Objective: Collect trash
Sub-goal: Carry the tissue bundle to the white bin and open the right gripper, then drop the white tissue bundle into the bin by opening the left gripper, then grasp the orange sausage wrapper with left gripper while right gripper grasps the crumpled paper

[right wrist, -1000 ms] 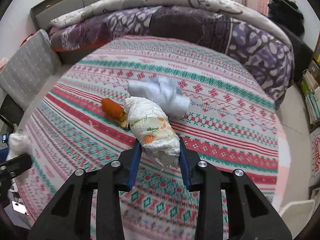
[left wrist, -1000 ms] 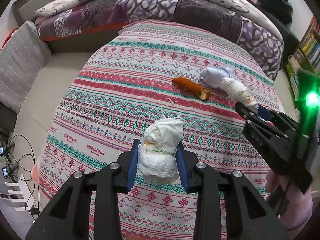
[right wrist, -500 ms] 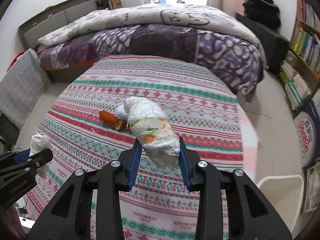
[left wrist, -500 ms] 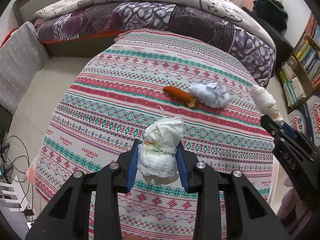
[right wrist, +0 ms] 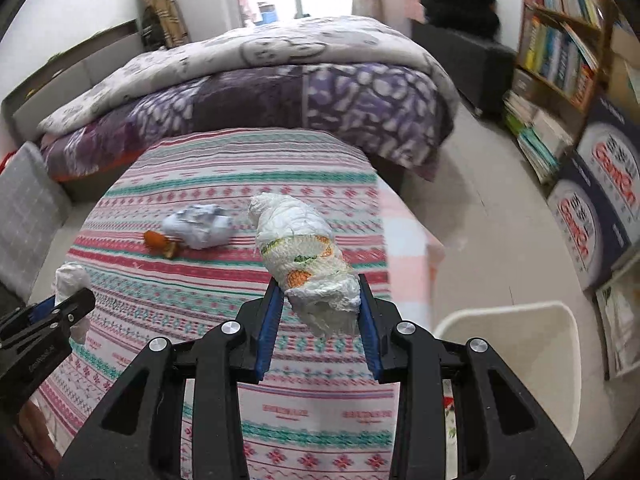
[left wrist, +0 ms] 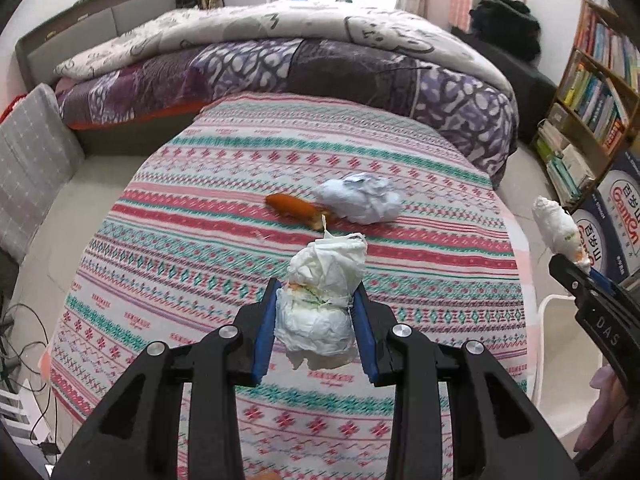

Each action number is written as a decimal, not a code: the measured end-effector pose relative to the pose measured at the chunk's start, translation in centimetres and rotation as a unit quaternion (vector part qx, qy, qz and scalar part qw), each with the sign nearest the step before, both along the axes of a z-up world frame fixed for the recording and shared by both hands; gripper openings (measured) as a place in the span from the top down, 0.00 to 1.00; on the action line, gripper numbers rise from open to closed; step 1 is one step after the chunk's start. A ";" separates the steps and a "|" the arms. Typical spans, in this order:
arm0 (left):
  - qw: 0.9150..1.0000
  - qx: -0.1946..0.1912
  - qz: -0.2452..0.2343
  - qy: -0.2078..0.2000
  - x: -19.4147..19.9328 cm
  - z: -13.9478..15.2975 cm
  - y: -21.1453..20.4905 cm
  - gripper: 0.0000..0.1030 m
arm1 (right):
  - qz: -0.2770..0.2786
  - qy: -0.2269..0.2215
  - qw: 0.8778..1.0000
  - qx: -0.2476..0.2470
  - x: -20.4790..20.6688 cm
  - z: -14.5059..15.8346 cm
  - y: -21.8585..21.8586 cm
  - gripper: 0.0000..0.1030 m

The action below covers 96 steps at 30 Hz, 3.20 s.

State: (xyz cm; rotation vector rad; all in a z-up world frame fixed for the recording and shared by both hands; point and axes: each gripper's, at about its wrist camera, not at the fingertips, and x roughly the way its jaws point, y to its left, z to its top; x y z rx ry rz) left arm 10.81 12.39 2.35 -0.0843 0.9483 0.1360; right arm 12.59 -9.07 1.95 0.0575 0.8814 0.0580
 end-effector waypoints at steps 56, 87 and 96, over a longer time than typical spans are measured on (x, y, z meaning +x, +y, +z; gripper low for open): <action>0.935 -0.080 -0.343 0.037 -3.1 -3.8 -26.4 0.32 | -0.284 0.040 0.956 0.061 -4.6 -0.7 -22.9 0.27; 0.963 -0.079 0.229 0.114 16.7 -9.9 5.1 0.78 | -0.095 0.079 0.990 0.062 0.8 -1.6 -9.9 0.19; 0.964 -0.161 0.148 0.152 10.5 -7.7 9.6 0.80 | 0.122 0.055 0.991 -0.022 5.3 -1.6 1.6 0.19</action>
